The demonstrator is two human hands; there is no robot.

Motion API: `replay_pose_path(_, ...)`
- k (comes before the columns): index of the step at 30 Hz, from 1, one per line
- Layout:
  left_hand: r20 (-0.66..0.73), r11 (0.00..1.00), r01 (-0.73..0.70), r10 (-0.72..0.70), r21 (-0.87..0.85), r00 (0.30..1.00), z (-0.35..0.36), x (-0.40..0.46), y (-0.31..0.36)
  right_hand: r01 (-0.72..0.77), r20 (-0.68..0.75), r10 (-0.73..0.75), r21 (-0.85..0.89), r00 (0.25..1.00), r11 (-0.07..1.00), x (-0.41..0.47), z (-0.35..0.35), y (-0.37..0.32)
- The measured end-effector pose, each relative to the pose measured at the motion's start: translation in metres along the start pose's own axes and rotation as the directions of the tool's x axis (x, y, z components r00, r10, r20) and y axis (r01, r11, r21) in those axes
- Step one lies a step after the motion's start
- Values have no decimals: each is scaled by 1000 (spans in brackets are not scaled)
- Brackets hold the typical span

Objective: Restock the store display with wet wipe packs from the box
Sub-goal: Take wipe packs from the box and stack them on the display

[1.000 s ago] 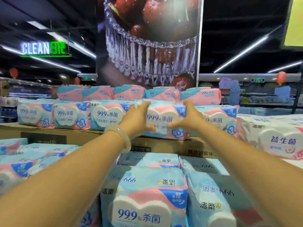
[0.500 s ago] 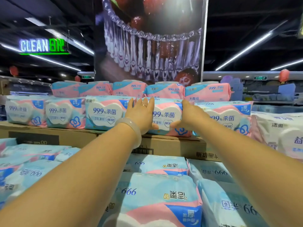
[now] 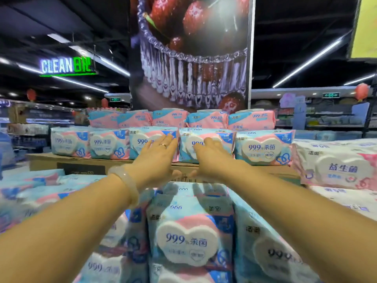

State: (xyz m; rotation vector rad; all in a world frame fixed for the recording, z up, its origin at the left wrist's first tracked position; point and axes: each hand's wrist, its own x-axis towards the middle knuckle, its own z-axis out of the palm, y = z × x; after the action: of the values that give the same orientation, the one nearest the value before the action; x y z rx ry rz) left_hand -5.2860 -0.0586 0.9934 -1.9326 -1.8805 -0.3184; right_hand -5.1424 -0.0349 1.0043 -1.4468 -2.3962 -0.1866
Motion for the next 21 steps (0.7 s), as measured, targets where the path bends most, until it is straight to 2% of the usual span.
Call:
replay_pose_path(3, 45, 996, -6, 2, 92, 999, -17, -52, -18, 186, 28, -187, 20, 982, 982, -27, 12, -55)
replay_pose_path(7, 155, 991, 82, -97, 103, 983, -21, -133, -47, 374, 26, -378, 107, 925, 921, -65, 41, -121)
replay_pose_path(10, 238, 974, 213, -225, 76, 945, -10, -201, -66, 427, 83, -446, 183, 891, 886, -96, 78, -161)
replay_pose_path(13, 313, 941, 334, -334, 55, 889, 28, -268, -85, 438, 210, -487, 242, 848, 866, -133, 128, -198)
replay_pose_path(16, 438, 901, 425, -419, 91, 795, 80, -336, -93, 439, 368, -517, 279, 773, 854, -173, 179, -221)
replay_pose_path(18, 549, 871, 478, -455, 111, 701, 118, -379, -88, 445, 449, -520, 269, 727, 854, -197, 216, -230)
replay_pose_path(21, 683, 833, 541, -462, 115, 565, 179, -441, -81, 419, 629, -480, 258, 611, 871, -231, 270, -240)
